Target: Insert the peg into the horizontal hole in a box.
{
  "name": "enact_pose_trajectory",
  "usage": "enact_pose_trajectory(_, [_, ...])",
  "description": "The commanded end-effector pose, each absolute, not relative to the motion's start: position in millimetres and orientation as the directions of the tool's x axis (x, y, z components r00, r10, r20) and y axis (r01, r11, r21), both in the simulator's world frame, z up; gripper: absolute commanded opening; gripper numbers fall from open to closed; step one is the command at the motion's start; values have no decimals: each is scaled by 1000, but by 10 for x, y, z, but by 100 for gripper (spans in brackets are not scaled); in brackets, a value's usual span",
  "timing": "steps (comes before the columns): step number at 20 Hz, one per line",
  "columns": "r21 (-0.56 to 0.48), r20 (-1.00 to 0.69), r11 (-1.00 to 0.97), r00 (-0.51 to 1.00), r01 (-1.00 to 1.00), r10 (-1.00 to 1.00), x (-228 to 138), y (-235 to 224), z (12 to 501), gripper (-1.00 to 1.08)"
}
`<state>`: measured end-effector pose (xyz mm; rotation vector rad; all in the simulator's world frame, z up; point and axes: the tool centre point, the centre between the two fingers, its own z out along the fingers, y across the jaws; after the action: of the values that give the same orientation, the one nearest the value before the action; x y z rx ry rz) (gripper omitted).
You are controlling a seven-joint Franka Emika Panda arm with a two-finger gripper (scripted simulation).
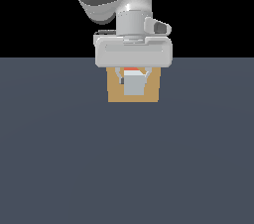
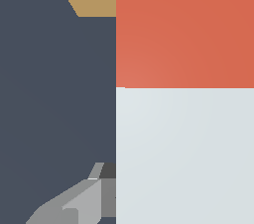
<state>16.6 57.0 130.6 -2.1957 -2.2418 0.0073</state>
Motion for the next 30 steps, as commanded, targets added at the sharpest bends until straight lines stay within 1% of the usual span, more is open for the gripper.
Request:
enact_pose_trajectory(1, [0,0,22,-22,1000,1000,183,573,1334,-100])
enact_pose_trajectory(10, [-1,1,24,-24,1000,1000,183,581,1330,-100])
enact_pose_trajectory(14, [-1,1,24,-24,1000,1000,176,681,1333,-100])
enact_pose_trajectory(18, [0,1,24,-24,1000,1000,167,916,1337,-100])
enact_pose_trajectory(25, [3,1,24,-24,1000,1000,152,1518,1355,-100])
enact_pose_trajectory(30, [4,2,24,-24,1000,1000,159,1753,1358,-100])
